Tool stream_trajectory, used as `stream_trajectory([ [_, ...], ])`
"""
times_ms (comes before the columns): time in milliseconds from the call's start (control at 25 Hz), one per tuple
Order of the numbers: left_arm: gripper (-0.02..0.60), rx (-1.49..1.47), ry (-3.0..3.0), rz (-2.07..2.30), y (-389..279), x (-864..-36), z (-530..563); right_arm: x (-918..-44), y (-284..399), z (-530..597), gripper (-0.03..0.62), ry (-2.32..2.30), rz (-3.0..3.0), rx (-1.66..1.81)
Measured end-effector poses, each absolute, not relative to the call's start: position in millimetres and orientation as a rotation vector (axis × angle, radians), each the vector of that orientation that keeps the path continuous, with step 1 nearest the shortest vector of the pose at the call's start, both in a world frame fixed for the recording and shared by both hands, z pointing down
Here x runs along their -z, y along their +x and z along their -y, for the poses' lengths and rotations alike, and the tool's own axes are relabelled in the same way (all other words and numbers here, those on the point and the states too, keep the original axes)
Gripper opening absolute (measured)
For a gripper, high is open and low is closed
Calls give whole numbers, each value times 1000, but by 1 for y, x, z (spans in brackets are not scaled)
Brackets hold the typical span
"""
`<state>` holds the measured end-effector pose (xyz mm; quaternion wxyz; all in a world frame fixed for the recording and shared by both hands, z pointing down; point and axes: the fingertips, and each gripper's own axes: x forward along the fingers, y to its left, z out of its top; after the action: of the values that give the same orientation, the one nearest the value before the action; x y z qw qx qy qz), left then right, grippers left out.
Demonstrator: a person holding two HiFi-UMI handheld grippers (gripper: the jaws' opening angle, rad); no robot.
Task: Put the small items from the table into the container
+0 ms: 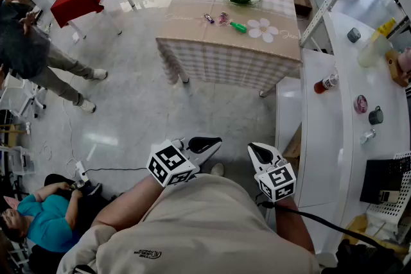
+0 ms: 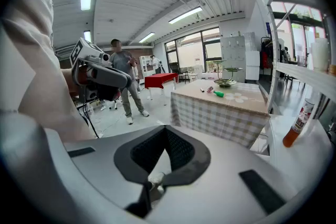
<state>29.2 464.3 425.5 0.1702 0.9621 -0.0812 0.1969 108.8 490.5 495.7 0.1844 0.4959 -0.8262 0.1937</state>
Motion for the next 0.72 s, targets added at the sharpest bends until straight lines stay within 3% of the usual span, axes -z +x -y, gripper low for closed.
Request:
stream_trajectory([
  [320,8,-574,2757,260,19,-429,-437,-501,102,-464,14,1350,2344,-544],
  [720,8,-507,2755,220,9,-423,-344,-481,96,-351,15,1359,2307,-470],
])
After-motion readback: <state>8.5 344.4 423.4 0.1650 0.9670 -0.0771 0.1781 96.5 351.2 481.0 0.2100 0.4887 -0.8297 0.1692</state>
